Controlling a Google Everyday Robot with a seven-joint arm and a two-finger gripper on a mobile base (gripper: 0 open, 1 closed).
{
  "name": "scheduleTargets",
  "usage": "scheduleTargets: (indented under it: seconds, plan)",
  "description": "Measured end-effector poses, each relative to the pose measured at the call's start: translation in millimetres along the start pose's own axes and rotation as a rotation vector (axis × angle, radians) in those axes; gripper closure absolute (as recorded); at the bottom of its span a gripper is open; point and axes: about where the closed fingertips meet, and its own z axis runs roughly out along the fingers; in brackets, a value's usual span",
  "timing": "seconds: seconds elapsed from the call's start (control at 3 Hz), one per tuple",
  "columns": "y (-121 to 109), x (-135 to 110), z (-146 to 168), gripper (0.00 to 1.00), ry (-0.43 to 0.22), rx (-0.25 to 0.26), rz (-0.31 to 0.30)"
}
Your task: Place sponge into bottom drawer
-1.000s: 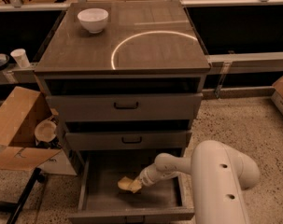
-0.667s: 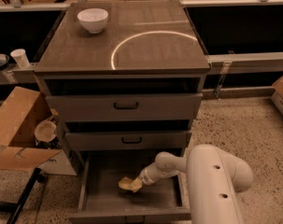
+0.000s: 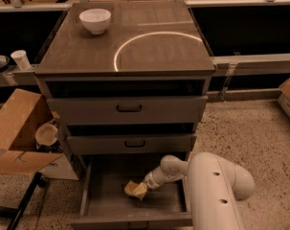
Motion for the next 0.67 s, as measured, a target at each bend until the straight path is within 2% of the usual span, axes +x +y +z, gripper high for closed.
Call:
scheduleTargets:
  seconds: [0.33, 0.67]
  plan:
    - [-1.9, 1.9, -5.9, 0.0, -0.017, 0.005, 0.007]
    - [5.3, 9.6, -33.7, 0.0, -0.124, 0.01, 0.006]
